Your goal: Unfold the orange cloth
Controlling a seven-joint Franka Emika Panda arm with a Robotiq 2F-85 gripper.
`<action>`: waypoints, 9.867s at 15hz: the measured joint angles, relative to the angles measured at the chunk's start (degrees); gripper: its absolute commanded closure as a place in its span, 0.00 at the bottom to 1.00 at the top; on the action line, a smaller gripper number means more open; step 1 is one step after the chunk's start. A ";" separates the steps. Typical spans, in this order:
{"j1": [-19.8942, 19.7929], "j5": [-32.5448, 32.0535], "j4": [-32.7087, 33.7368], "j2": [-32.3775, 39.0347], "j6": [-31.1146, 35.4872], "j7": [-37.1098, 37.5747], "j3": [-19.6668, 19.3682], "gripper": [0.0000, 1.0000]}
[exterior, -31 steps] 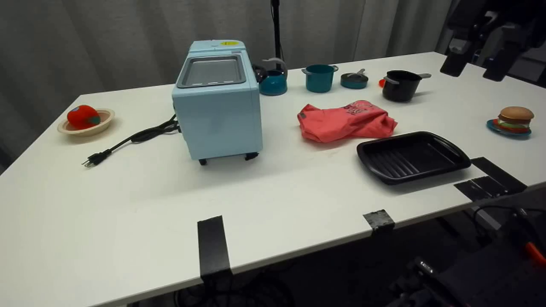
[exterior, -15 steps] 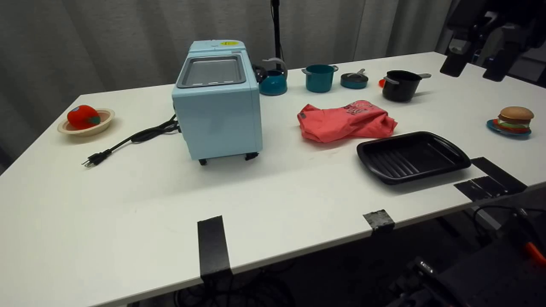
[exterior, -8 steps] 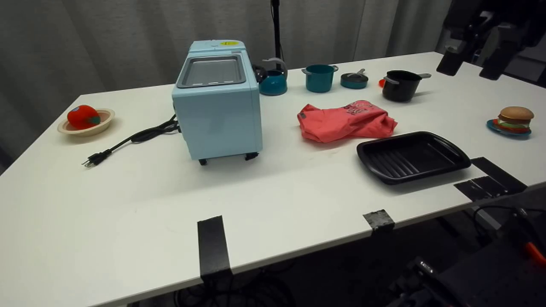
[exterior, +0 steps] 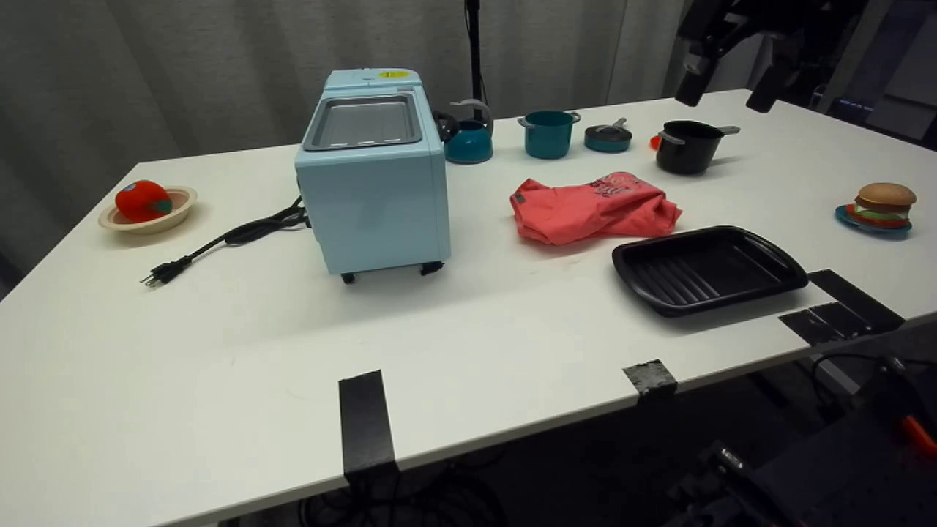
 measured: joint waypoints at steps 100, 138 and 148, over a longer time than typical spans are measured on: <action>-25.97 20.06 18.03 30.51 36.34 -0.03 -11.14 0.54; -17.21 19.50 40.82 61.20 33.28 -1.08 6.93 0.00; -15.07 12.59 43.25 67.28 25.95 -1.09 7.22 0.00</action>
